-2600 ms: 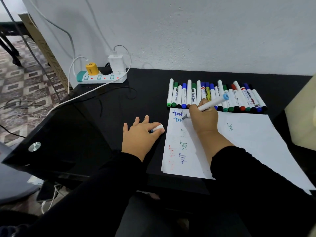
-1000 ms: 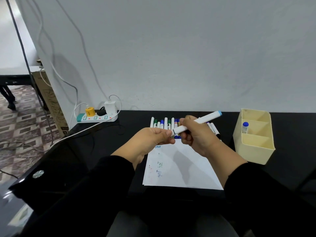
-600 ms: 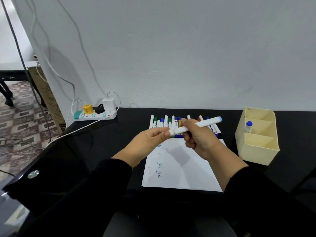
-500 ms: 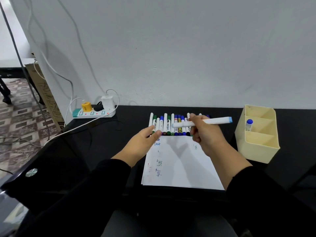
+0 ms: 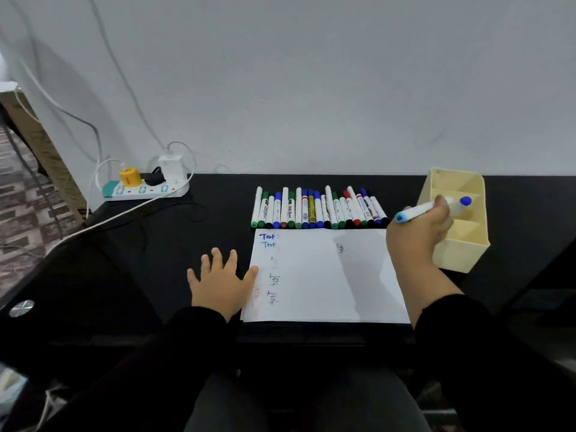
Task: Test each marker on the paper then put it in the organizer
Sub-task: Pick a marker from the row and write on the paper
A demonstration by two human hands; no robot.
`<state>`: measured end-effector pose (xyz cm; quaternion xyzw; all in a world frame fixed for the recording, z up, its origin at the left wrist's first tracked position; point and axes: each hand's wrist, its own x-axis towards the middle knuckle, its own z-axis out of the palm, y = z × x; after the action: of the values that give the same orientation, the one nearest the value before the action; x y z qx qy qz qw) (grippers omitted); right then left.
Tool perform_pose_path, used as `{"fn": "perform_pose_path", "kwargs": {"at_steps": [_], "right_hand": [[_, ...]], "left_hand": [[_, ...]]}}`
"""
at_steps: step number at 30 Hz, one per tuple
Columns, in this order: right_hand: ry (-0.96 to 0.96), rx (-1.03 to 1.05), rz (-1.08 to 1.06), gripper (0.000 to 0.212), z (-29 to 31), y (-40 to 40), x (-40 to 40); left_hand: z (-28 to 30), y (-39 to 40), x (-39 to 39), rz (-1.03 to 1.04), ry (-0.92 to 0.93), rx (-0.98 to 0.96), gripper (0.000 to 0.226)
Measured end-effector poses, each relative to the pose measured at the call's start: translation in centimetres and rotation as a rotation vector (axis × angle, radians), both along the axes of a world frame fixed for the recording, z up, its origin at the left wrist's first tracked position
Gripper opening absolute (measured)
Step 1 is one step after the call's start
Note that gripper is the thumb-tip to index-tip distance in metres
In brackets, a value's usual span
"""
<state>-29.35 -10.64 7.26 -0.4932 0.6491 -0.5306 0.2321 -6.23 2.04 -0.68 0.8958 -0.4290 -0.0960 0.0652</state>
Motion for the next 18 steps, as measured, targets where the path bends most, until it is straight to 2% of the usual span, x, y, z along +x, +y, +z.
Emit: {"fn": "perform_pose_path", "kwargs": {"at_steps": [4, 8, 12, 14, 15, 17, 18], "right_hand": [[0.062, 0.076, -0.014, 0.072, 0.0, -2.1, -1.2], [0.149, 0.184, -0.046, 0.046, 0.2, -4.6, -3.0], [-0.134, 0.195, 0.043, 0.033, 1.3, -4.9, -3.9], [0.552, 0.273, 0.072, 0.030, 0.8, -4.8, -4.3], [0.764, 0.302, 0.077, 0.029, 1.3, -4.8, -4.2], [0.970, 0.340, 0.145, 0.030, 2.4, -4.7, -4.1], [0.945, 0.341, 0.109, 0.030, 2.5, -4.9, -4.4]], "left_hand": [[0.0, 0.0, 0.0, -0.003, 0.000, 0.004, 0.070], [0.0, -0.1, 0.0, -0.002, -0.006, 0.013, 0.070], [-0.2, -0.2, 0.1, 0.002, -0.016, 0.023, 0.070], [-0.2, -0.2, 0.1, 0.007, -0.015, 0.025, 0.070], [-0.2, -0.2, 0.0, 0.009, -0.017, 0.026, 0.070], [-0.2, -0.2, 0.0, 0.011, -0.022, 0.024, 0.070], [-0.2, -0.3, 0.0, 0.011, -0.023, 0.023, 0.070]]}}
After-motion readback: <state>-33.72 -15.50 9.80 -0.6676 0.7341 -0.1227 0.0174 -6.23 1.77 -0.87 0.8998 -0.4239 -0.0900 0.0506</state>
